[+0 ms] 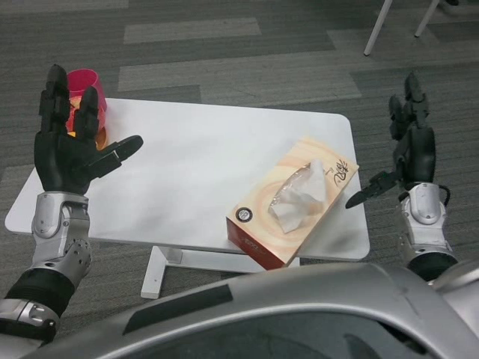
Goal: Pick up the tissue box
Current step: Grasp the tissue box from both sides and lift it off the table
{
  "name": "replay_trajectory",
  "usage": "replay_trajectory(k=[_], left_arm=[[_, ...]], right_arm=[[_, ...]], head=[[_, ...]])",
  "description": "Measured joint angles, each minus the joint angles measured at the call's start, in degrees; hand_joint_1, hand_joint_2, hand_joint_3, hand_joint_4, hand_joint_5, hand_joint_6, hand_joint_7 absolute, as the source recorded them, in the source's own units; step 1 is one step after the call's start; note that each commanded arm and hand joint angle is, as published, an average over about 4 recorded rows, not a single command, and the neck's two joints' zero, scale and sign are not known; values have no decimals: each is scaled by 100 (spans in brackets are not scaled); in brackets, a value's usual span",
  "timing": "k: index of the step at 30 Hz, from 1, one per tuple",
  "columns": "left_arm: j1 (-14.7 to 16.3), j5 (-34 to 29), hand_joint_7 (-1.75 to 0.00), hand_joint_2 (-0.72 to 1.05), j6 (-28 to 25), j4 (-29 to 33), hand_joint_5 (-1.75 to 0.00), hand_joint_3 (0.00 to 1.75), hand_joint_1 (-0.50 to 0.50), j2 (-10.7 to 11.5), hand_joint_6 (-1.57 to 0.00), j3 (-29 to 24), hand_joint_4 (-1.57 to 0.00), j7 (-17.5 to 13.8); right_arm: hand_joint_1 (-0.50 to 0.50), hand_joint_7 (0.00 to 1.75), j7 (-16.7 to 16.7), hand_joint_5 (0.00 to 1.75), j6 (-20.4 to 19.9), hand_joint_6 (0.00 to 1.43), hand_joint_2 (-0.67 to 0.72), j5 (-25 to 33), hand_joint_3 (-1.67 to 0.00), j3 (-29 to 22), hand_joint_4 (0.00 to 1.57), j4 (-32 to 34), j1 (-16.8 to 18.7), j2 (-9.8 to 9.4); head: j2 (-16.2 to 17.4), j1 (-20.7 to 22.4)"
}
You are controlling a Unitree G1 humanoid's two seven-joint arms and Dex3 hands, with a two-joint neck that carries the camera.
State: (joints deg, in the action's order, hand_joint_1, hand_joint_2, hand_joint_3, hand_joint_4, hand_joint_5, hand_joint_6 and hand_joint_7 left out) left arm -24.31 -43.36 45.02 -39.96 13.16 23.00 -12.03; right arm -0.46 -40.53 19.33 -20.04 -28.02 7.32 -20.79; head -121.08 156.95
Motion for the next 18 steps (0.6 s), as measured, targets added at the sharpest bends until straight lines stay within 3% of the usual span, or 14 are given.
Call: replay_trajectory(k=[9,18], left_arm=[[-13,2,0,69,-1,-8,-21,0,50,5,0,39,0,1],[-19,5,0,69,-3,-7,-21,0,50,8,0,84,0,4]], right_arm=[[-17,7,-554,0,-2,0,72,-29,-2,200,0,-950,-169,292],[-15,2,-875,0,-52,0,72,-63,0,502,0,-1821,-602,335]], head=[[-2,-28],[-5,-6]])
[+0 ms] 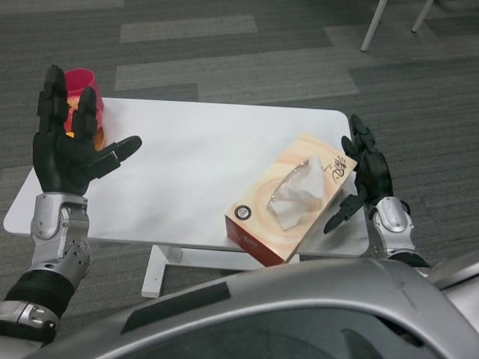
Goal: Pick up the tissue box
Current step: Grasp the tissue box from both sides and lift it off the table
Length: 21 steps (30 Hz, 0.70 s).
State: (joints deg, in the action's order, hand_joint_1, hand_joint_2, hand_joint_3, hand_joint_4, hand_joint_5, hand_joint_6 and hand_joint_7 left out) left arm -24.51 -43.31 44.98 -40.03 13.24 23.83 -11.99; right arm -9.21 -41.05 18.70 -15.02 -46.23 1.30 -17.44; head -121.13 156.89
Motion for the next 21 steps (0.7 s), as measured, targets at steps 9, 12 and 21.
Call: replay_trajectory(k=[9,12,21], left_arm=[[-1,52,0,69,-2,2,-21,0,50,-8,0,4,0,2],[-1,62,0,69,-2,2,-21,0,50,-16,0,5,0,2],[0,122,0,69,-2,10,-21,0,50,-74,0,29,0,2]], right_arm=[[-17,0,-81,0,-59,0,72,16,0,296,0,-660,-377,-74],[-17,0,-79,0,-96,0,72,28,0,378,0,-790,-453,-103],[-17,0,-27,0,-135,0,72,72,0,892,6,-1100,-761,-241]], head=[[2,57],[3,80],[-24,139]])
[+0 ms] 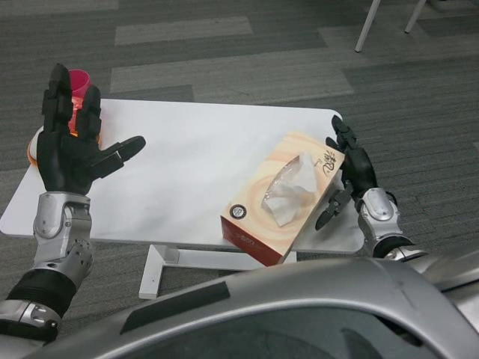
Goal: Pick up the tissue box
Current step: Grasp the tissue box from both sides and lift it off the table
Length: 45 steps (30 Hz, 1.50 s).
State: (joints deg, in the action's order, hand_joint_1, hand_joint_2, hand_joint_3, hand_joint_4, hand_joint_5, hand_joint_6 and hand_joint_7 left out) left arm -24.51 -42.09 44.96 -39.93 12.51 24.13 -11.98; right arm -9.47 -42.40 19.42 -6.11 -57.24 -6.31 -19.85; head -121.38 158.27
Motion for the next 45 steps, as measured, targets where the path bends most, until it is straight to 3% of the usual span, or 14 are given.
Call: replay_trajectory(k=[5,22,45], left_arm=[[2,2,0,69,0,16,-21,0,50,-16,0,37,0,0],[17,4,0,69,0,164,-21,0,50,-23,0,150,0,0],[29,0,0,69,-36,182,-21,0,50,36,0,481,0,-11]], right_arm=[[-17,0,144,0,7,0,72,-25,0,301,14,-144,-264,-2],[-17,0,846,0,-10,0,72,-126,0,881,31,-796,-1049,280],[-17,0,2022,0,131,0,72,-158,0,2839,53,-1158,-1876,302]], head=[[-58,92],[-153,740],[-346,1355]])
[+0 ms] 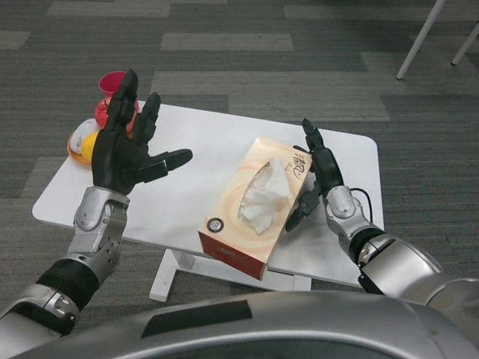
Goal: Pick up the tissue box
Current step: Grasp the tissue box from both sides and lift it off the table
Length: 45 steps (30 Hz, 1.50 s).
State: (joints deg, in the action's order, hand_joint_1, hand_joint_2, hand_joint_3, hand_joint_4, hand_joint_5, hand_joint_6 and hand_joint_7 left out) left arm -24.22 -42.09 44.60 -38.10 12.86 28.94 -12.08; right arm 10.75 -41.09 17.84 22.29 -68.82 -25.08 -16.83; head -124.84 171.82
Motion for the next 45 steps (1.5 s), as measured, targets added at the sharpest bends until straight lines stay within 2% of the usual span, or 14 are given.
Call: replay_trajectory(k=[5,10,19,25,32,37,40,45], left_arm=[[31,-4,0,69,-41,5,-21,0,50,61,0,88,0,-17],[233,-7,0,69,-133,5,-21,0,50,164,0,101,0,-45],[394,1,0,69,-292,6,-21,0,50,232,0,106,0,-201],[419,20,0,69,-336,7,-21,2,50,363,0,86,0,-227],[450,76,0,69,-516,5,-21,0,50,380,0,97,0,-367],[455,79,0,69,-545,-14,-13,0,50,393,0,97,0,-398],[456,116,0,76,-609,-36,-10,0,50,426,0,97,0,-424],[460,280,0,69,-810,-165,-10,0,50,530,0,101,0,-525]], right_arm=[[-21,0,165,0,10,0,72,-8,0,304,51,-5,-147,17],[-21,0,332,0,11,0,72,-6,0,502,46,-4,-196,18],[-21,0,481,0,16,0,72,-7,0,798,44,22,-319,19],[-21,0,574,0,34,0,72,-7,0,965,46,33,-482,22],[-21,0,663,0,52,0,72,-7,0,1114,43,51,-668,31],[-20,0,692,0,60,0,72,-7,0,1192,43,51,-717,32],[-19,0,707,0,69,0,72,-8,0,1247,43,51,-753,32],[-20,0,745,0,75,0,72,-8,0,1320,43,51,-778,37]], head=[[-45,47],[-72,102],[-134,155],[-193,167],[-208,288],[-186,337],[-173,349],[-161,352]])
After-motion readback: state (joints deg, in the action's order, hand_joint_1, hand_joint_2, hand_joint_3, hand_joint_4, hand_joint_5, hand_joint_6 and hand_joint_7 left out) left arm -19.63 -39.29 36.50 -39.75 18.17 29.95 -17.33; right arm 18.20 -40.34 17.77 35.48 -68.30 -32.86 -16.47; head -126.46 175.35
